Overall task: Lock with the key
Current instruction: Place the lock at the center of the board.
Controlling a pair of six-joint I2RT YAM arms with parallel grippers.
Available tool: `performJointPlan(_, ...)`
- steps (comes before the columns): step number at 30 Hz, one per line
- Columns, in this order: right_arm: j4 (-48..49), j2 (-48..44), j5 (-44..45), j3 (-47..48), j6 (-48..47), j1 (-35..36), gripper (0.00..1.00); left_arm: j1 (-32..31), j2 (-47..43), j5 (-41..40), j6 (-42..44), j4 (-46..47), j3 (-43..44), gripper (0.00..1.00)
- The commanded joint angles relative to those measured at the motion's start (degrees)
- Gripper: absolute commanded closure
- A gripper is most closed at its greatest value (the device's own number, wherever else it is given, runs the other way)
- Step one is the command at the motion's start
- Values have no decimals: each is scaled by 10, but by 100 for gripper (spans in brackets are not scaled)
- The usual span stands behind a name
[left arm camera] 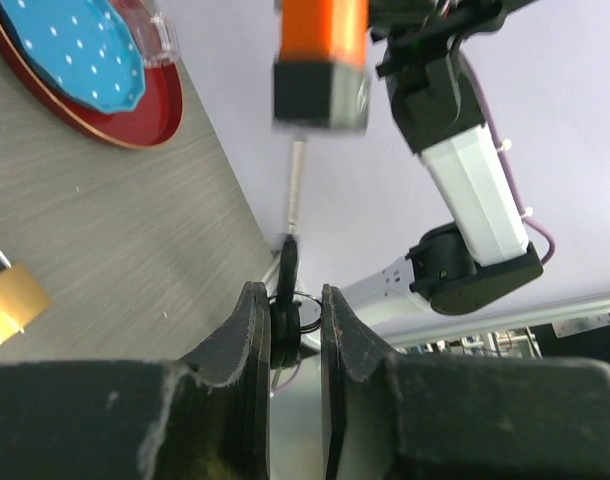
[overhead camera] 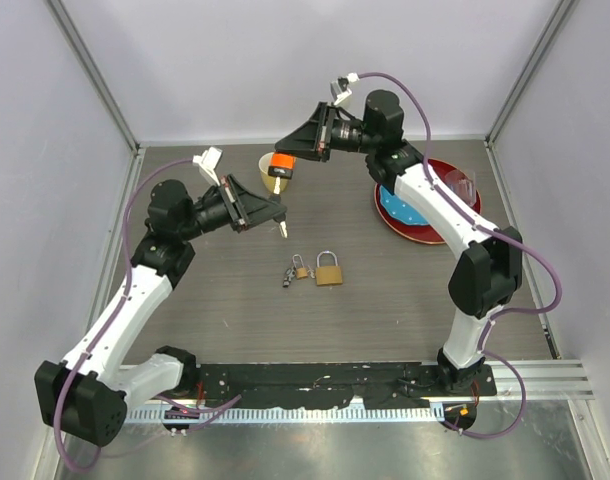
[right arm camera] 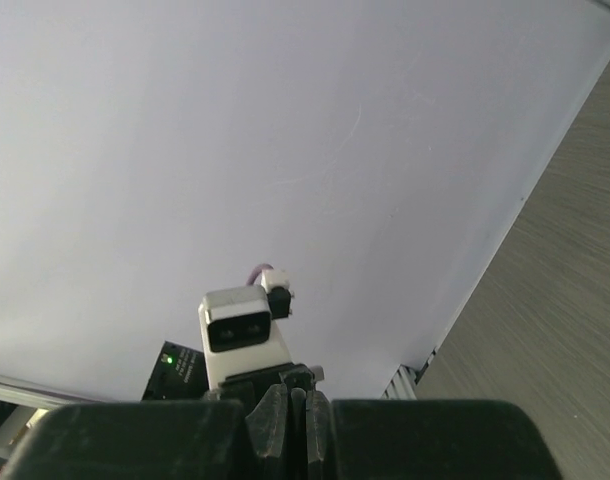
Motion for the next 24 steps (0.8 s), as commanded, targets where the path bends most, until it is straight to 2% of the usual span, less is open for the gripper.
performJointPlan(1,61,-11,31,34,12,-20,98,0,-34,29,-10,-7,-24,100)
performJointPlan(8,66,-9,32,37,15,-27,98,0,-49,18,-8,-12,-41,100)
performJointPlan(15,17,-23,26,31,-29,-32,98,0,0,13,8,-20,-8,100)
performJointPlan(18,-4,-40,26,-10,-54,-32,98,0,33,-1,29,-59,3,100)
performJointPlan(24,-92,-70,47,-101,-145,-32,98,0,81,-67,83,-205,7,100)
